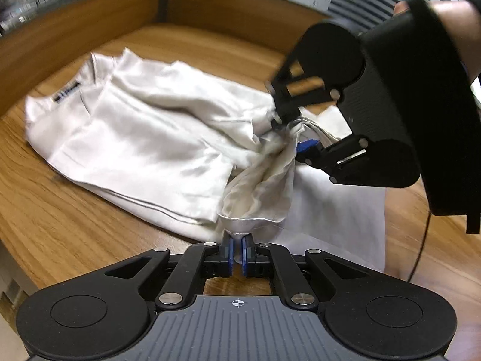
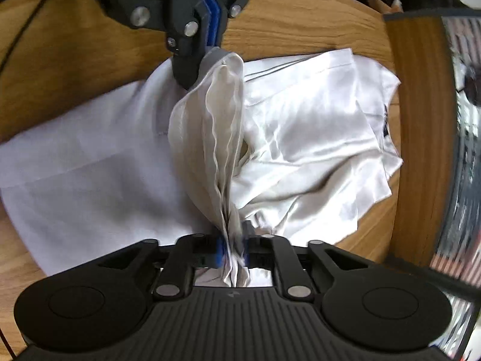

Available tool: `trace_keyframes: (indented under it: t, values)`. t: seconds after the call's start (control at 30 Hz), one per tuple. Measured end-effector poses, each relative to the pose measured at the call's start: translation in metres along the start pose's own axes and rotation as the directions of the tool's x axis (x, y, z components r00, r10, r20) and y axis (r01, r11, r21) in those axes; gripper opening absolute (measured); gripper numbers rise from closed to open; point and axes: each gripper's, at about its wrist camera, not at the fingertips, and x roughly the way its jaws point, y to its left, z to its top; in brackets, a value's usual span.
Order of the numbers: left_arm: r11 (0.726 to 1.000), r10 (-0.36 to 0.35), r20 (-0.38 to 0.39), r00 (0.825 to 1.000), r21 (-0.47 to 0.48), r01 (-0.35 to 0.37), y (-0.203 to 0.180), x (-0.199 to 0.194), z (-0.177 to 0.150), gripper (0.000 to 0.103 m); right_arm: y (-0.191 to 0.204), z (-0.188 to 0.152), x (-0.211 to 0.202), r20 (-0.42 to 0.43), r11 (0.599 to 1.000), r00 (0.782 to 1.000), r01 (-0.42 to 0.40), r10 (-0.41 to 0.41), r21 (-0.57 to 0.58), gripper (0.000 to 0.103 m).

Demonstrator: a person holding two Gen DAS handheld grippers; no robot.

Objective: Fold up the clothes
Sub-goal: 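Pinch the hem with both grippers and fold it toward the collar, then open both grippers and release the folded hem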

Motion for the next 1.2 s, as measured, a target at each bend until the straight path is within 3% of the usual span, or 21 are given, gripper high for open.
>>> trace_keyframes:
  t: [0.03,0.13,0.27,0.4,0.63,0.83,0.97,1.03,1.1,1.2]
  values:
    - [1.0,-0.008,0.002,1.0,0.005,0.008,0.0,-0.001,0.001,0.007,-0.002,0.002,0.001,0.004,1.0,1.0,0.012,-0.012,-0.005,0.048]
    - [1.0,-0.016,-0.004,1.0,0.023,0.016,-0.002,-0.005,-0.001,0.014,-0.011,0.002,-0.005,0.023,0.999,0.999,0.021,-0.022,0.029,0.059]
    - [0.999,-0.031,-0.064,0.997,0.024,0.032,-0.004,-0.008,-0.003,0.029,-0.018,-0.011,-0.025,0.043,0.993,0.999,-0.03,0.026,0.115,0.06]
    - [0.999,-0.02,-0.088,0.996,0.045,0.024,-0.005,-0.017,0.005,0.038,-0.015,-0.031,-0.04,0.048,0.979,0.996,-0.081,0.074,0.186,0.06]
    - [0.995,0.01,-0.076,0.997,0.103,-0.002,-0.012,-0.02,0.019,0.042,0.0,-0.067,-0.047,0.031,0.957,0.991,-0.131,0.128,0.258,0.06]
    - [0.991,0.037,-0.095,0.995,0.13,-0.025,-0.018,-0.008,0.024,0.043,0.012,-0.085,-0.031,0.032,0.952,0.986,-0.166,0.163,0.256,0.059]
    - [0.99,0.053,-0.106,0.993,0.132,-0.039,-0.016,-0.001,0.028,0.042,0.018,-0.089,-0.018,0.034,0.962,0.987,-0.16,0.156,0.223,0.053]
    - [0.991,0.057,-0.111,0.992,0.128,-0.042,-0.015,0.002,0.029,0.042,0.014,-0.089,-0.013,0.038,0.962,0.988,-0.157,0.152,0.223,0.025]
    - [0.991,0.058,-0.114,0.992,0.125,-0.043,-0.013,0.004,0.031,0.042,0.007,-0.09,-0.01,0.039,0.962,0.99,-0.141,0.136,0.232,0.009]
    - [0.992,0.054,-0.121,0.991,0.124,-0.039,-0.011,0.006,0.033,0.042,-0.006,-0.092,-0.004,0.031,0.966,0.997,-0.083,0.078,0.246,0.007]
